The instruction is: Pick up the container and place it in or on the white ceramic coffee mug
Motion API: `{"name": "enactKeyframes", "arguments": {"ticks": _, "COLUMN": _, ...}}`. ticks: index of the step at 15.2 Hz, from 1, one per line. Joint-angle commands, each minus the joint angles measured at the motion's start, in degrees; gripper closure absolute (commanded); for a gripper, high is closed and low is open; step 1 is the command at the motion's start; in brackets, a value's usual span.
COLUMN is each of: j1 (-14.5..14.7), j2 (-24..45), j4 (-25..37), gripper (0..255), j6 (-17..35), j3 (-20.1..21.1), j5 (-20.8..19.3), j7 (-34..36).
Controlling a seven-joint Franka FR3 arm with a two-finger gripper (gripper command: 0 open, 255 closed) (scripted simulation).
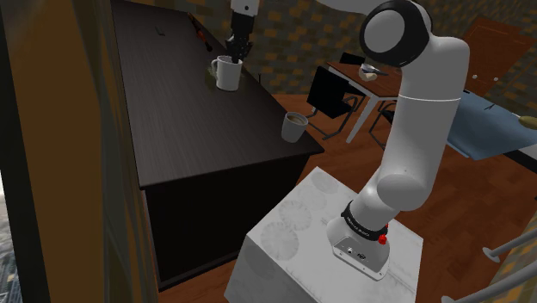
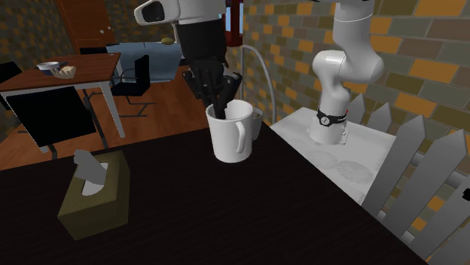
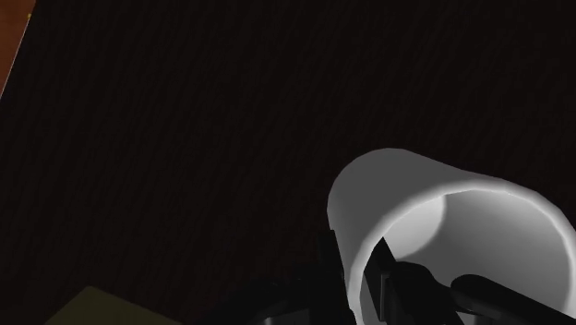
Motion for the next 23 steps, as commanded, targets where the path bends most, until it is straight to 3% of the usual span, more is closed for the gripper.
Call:
{"name": "enactKeyframes", "arguments": {"ticks": 1, "j1": -0.1, "j2": 0.3, "j4": 2.1, "gripper": 255, "j6": -1.8, "j3": 0.0, "j5": 0.0, "j7": 0.1}}
{"name": "enactKeyframes", "arguments": {"ticks": 5, "j1": -0.2, "j2": 0.8, "j4": 5.5, "gripper": 255, "j6": -4.7, "j3": 0.0, "j5": 0.0, "j7": 0.2}}
{"name": "enactKeyframes", "arguments": {"ticks": 13, "j1": -3.3, "j2": -15.8, "j4": -15.9, "gripper": 255, "j6": -0.2, "j3": -2.5, "j5": -1.4, "j7": -5.8}}
{"name": "enactKeyframes", "arguments": {"ticks": 23, "j1": -7.7, "j2": -31.6, "j4": -32.0, "gripper": 255, "j6": 0.0, "j3": -7.0, "j5": -4.8, "j7": -14.1}}
